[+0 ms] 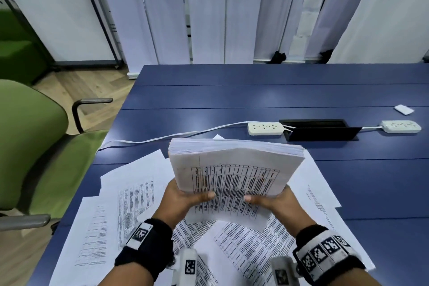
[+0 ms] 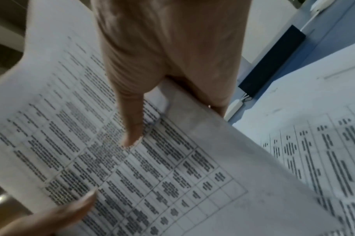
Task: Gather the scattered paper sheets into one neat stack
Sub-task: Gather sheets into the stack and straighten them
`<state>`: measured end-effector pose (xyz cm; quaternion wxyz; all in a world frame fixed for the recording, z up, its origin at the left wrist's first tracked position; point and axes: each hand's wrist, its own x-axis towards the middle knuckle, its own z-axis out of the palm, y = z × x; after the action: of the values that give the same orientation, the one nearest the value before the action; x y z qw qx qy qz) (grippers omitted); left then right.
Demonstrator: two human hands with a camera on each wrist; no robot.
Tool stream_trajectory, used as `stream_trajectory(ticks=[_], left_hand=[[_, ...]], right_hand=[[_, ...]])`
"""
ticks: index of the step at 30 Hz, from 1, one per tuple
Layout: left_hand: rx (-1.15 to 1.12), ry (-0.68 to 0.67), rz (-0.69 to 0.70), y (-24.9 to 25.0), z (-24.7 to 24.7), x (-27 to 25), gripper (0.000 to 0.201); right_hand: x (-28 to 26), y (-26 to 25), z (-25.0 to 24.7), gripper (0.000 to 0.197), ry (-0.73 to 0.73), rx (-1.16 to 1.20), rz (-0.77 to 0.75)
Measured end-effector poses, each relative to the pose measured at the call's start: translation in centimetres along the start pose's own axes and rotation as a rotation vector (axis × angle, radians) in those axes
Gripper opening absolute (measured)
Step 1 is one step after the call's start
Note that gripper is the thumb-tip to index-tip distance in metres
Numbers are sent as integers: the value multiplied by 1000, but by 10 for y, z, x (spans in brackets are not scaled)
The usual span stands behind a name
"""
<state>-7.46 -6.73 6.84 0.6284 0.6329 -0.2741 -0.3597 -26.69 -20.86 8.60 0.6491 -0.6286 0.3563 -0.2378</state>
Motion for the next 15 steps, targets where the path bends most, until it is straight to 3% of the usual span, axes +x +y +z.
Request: stream_trajectory(ticks=[3,7,11,13,15], left_hand=[[78,-29,-98,-12,2,6,41],[125,3,-92,-2,7,18,41],[34,-26,-41,11,21,23,43],[-8,-71,-38,8,31,24,42],[76,-111,-43,-3,36,23,31]], right_hand=[[9,17,2,73,49,-55,118],[19,4,-6,50,70,-48,90],[20,-10,-23,60,91,-88,111],[12,-15,-30,31,130,-92,117],[2,-12,-40,28,204,-92,162]])
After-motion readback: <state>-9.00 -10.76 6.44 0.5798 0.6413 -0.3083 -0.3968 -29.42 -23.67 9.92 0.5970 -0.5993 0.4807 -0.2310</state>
